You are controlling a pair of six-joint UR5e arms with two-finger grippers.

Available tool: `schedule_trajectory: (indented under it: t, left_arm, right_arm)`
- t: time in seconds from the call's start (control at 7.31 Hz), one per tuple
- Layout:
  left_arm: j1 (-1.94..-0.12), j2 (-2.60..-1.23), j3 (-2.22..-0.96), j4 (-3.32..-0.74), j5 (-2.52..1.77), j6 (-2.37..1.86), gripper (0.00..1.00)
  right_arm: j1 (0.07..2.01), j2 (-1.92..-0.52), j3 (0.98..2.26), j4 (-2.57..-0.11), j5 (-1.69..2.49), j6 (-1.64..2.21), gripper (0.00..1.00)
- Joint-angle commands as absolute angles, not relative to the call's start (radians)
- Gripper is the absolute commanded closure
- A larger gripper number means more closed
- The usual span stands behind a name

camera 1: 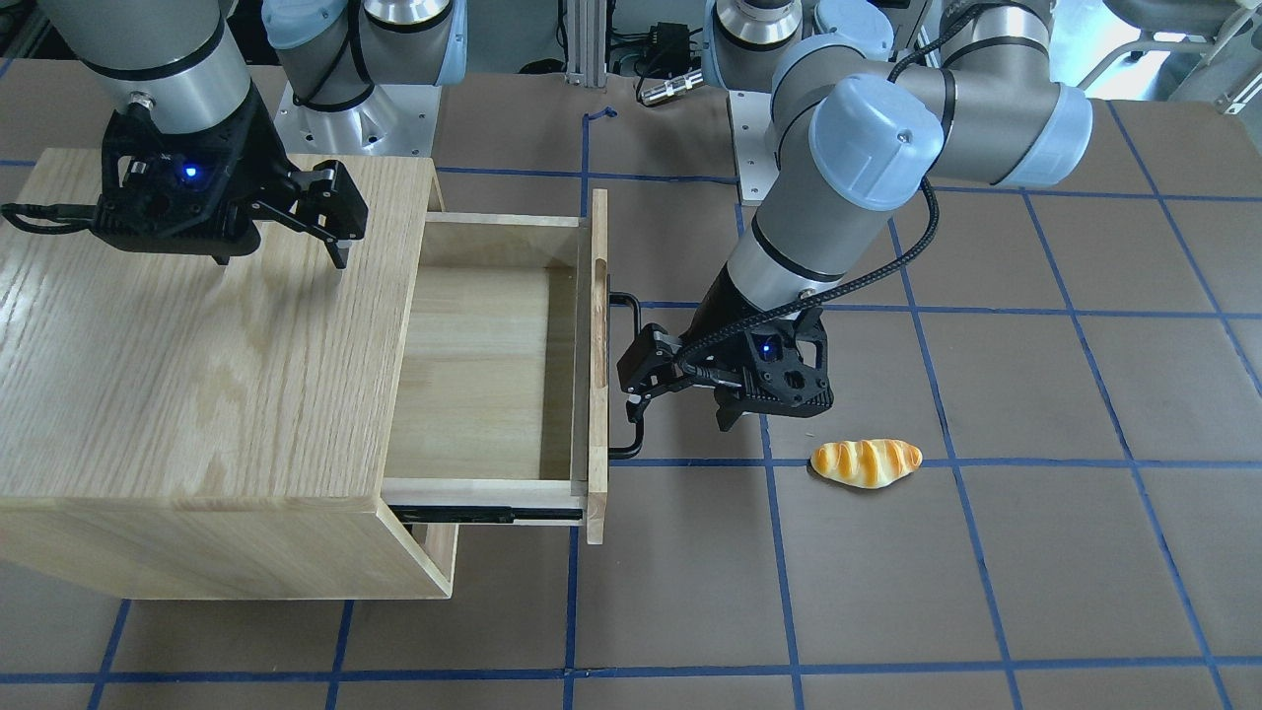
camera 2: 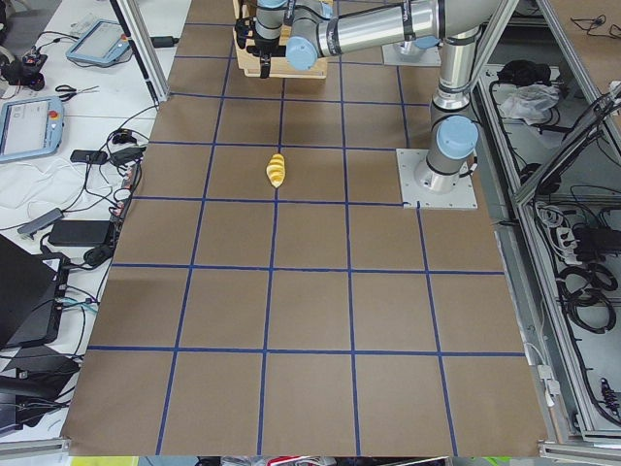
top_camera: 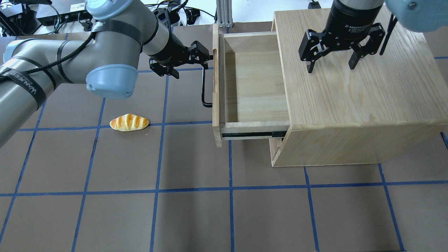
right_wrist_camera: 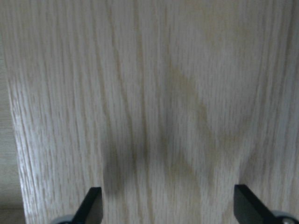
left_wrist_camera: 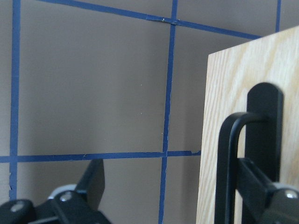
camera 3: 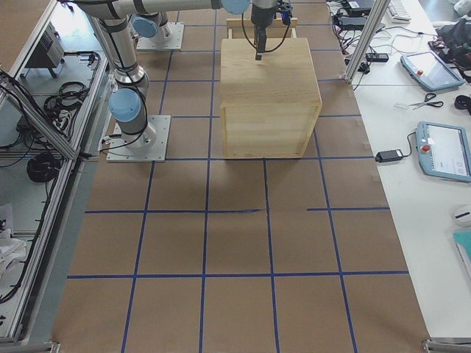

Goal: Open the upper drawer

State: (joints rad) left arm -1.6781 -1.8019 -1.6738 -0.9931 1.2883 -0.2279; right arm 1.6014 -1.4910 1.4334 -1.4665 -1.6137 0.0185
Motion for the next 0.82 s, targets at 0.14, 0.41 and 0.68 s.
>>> schedule_trajectory:
  t: [0.14,0.41,0.68]
  left_arm:
    - [-1.648,-1.779,-1.681,-0.994,1.287,-0.192,0.00]
    - [-1.641,-1.767,-1.681,-0.994,1.289,-0.192,0.00]
    - [-1.640,-1.723,-1.661,-1.076,1.298,-0.146,0.00]
  right_arm:
    - [1.601,-1.491,1.433,-1.466,-1.614,0.020,0.00]
    - [1.601,-1.491,1.434,-1.466,-1.614,0.018,0.00]
    - [1.601,-1.491,1.433,-1.466,-1.614,0.018,0.00]
